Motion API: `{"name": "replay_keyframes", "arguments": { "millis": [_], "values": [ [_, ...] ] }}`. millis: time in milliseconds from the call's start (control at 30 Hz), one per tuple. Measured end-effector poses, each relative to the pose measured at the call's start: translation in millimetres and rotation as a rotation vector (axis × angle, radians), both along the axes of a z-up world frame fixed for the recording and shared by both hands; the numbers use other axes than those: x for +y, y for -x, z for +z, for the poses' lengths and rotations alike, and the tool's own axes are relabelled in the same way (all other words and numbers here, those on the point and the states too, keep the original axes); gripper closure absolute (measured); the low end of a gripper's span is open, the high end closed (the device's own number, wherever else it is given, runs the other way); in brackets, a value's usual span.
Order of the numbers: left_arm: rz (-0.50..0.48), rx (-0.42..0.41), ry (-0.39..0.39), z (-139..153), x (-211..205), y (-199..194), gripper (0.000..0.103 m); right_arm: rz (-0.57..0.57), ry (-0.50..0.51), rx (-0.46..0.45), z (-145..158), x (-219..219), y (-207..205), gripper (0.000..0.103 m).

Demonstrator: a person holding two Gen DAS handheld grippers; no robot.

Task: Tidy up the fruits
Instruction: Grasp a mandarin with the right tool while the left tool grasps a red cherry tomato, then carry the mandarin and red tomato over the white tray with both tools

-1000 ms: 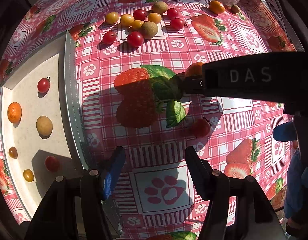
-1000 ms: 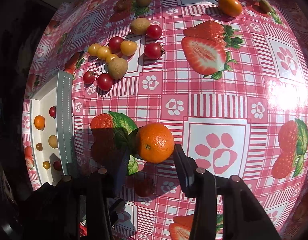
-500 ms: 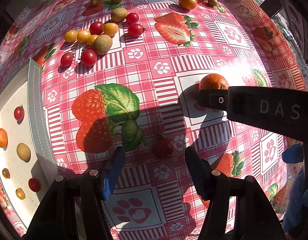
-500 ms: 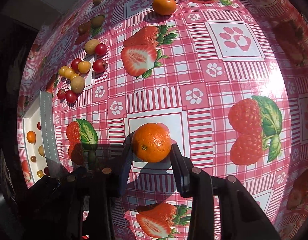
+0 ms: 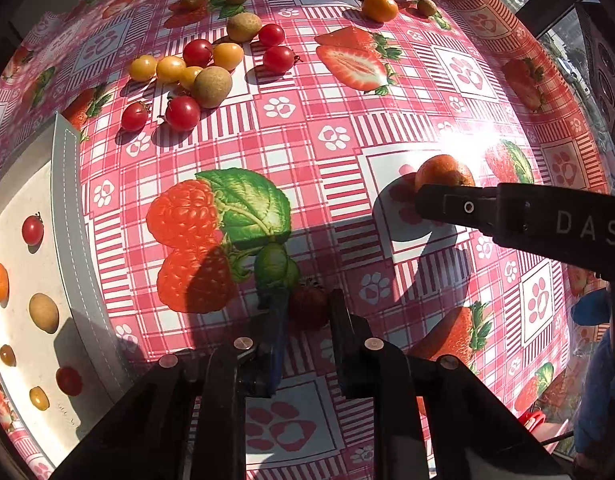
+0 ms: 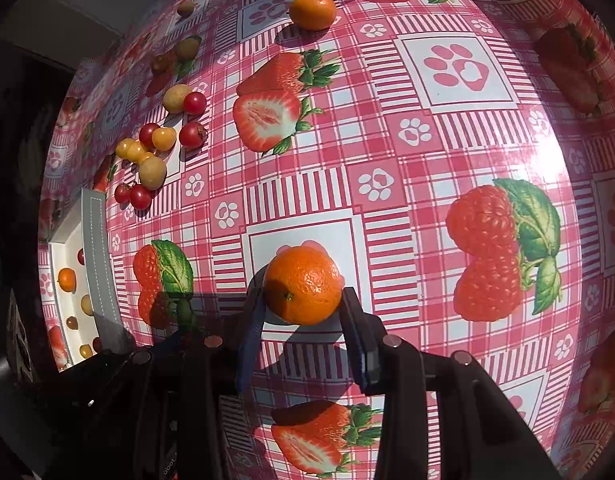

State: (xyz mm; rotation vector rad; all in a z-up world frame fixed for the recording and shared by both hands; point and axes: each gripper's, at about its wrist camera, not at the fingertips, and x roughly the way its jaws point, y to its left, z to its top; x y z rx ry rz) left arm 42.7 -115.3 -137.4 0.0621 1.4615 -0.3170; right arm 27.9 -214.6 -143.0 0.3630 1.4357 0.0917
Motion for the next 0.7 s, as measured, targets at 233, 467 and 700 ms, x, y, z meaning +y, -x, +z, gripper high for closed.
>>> {"name": "replay_keyframes", "arguments": {
  "millis": [233,467,700],
  "values": [
    [0.029,-0.001,0.050,10.5,20.0,-9.7,0.081,0.008,0.000,0.000,5.7,1.0,7.9,0.061],
    [0.063,-0.030,0.066,30.5,45.8,-3.7,0.081,0.015,-0.010,-0.001,16.8,11.1,20.5,0.061],
    [0.102,-0.041,0.057,41.0,72.6,3.0,0.081,0.056,0.070,0.009,14.9,24.7,17.2,0.058]
  ]
}}
